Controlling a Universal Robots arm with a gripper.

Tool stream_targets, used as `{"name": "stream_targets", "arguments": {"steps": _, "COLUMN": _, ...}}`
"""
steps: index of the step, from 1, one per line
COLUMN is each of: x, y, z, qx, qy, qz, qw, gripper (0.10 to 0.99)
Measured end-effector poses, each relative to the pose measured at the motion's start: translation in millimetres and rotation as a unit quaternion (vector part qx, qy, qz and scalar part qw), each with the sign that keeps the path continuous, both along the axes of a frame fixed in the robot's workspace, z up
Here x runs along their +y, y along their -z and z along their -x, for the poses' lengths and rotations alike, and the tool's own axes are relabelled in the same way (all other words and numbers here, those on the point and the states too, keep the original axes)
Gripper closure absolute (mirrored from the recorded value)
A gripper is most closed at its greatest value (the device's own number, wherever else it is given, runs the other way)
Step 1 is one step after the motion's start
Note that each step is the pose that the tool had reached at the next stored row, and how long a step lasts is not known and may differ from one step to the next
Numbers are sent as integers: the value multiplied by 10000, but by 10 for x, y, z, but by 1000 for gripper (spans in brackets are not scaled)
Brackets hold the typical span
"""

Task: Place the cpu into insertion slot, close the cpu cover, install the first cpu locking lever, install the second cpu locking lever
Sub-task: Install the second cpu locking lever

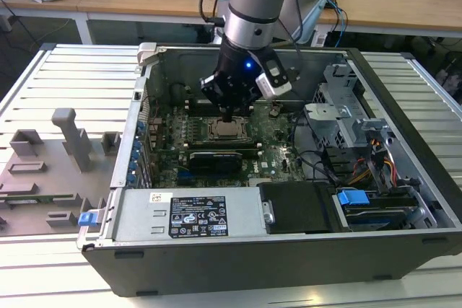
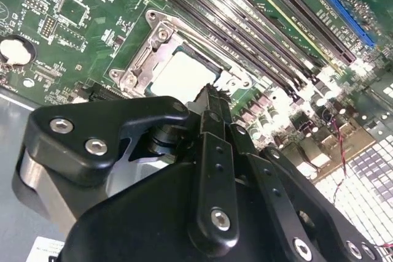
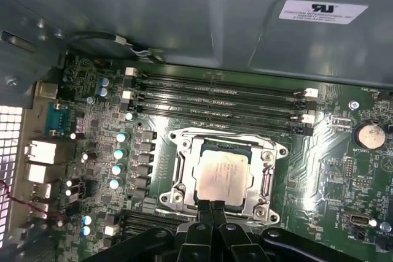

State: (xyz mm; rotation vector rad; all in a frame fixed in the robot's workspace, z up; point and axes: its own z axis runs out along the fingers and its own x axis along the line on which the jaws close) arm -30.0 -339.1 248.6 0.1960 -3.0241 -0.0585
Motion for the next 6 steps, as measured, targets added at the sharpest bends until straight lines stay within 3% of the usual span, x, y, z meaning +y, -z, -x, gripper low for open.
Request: {"name": "stream_targets", "arguments": {"steps": 6, "x": 0, "y": -1, "z": 0, "qx": 1, "qy": 0, "qz": 3, "qw": 10000, "gripper": 980}}
